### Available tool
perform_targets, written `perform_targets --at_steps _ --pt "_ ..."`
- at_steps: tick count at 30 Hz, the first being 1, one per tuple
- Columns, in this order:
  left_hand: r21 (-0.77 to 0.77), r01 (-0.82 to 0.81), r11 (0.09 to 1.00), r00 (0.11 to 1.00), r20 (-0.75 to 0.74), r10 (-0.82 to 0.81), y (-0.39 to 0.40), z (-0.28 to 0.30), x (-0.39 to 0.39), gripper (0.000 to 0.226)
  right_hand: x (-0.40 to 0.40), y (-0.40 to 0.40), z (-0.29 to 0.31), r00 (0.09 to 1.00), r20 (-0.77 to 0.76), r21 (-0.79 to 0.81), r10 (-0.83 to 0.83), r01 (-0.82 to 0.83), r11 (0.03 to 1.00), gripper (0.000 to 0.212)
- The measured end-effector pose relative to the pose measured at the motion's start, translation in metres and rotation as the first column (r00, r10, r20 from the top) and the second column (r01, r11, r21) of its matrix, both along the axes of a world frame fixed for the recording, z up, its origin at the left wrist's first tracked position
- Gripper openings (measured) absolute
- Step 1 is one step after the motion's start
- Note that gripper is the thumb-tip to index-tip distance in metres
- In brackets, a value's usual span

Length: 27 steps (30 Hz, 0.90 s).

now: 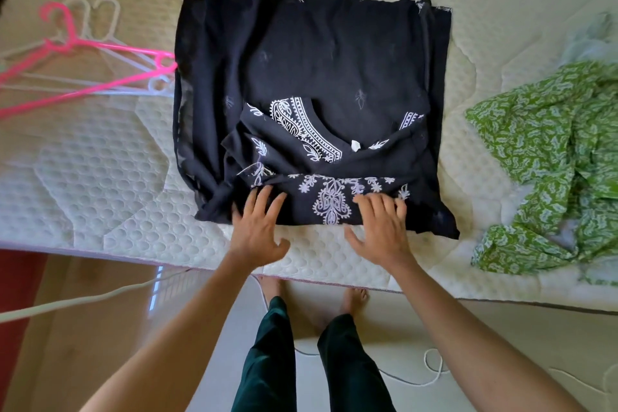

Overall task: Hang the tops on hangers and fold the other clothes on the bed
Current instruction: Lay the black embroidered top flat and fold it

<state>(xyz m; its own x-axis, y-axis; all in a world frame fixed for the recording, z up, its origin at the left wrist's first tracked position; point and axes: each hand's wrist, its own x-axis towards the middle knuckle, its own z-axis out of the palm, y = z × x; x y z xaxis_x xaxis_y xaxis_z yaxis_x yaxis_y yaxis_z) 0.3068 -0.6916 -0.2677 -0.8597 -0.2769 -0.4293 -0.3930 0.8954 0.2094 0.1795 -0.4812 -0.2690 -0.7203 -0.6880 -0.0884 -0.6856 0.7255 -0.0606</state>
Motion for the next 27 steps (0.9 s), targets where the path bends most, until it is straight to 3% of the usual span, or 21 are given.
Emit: perform_targets --at_steps 2,7,14,20,22,24,25,27 --pt "0.002 -0.111 0.994 0.982 0.155 0.109 0.005 -0.005 0.005 0.089 0.009 0.008 -0.008 0.992 0.12 0.127 -0.049 0.033 0.991 0.063" --pt "-0.163 -0.33 0.93 0.936 0.074 0.345 0.002 0.001 -0.008 0.084 -0.002 0.004 0.002 0.959 0.207 0.277 -0.196 0.135 0.952 0.068" --pt "-0.219 -0.247 0.944 0.941 0.177 0.288 -0.021 0.003 -0.005 0.064 -0.022 -0.012 0.005 0.944 0.249 0.226 -0.215 0.159 0.961 0.061" --pt "-0.262 -0.317 0.912 0.879 0.28 0.386 0.006 0.027 0.002 0.057 -0.039 -0.022 0.04 0.819 0.509 0.31 -0.266 0.114 0.944 0.046" --pt "-0.25 -0.347 0.904 0.893 0.206 0.4 0.019 0.038 -0.015 0.06 -0.059 -0.027 0.049 0.684 0.657 0.329 -0.315 0.116 0.937 0.045" --pt "-0.194 -0.338 0.921 0.926 0.108 0.362 0.032 0.047 -0.041 0.064 -0.083 -0.032 0.053 0.479 0.796 0.246 -0.371 0.305 0.92 0.038" --pt "-0.162 -0.317 0.935 0.943 0.053 0.329 0.039 0.05 -0.057 0.064 -0.094 -0.036 0.052 0.45 0.809 0.186 -0.378 0.413 0.891 0.032" --pt "-0.102 -0.257 0.961 0.966 -0.063 0.252 0.054 0.049 -0.092 0.057 -0.114 -0.041 0.045 0.557 0.724 0.051 -0.406 0.544 0.837 0.021"
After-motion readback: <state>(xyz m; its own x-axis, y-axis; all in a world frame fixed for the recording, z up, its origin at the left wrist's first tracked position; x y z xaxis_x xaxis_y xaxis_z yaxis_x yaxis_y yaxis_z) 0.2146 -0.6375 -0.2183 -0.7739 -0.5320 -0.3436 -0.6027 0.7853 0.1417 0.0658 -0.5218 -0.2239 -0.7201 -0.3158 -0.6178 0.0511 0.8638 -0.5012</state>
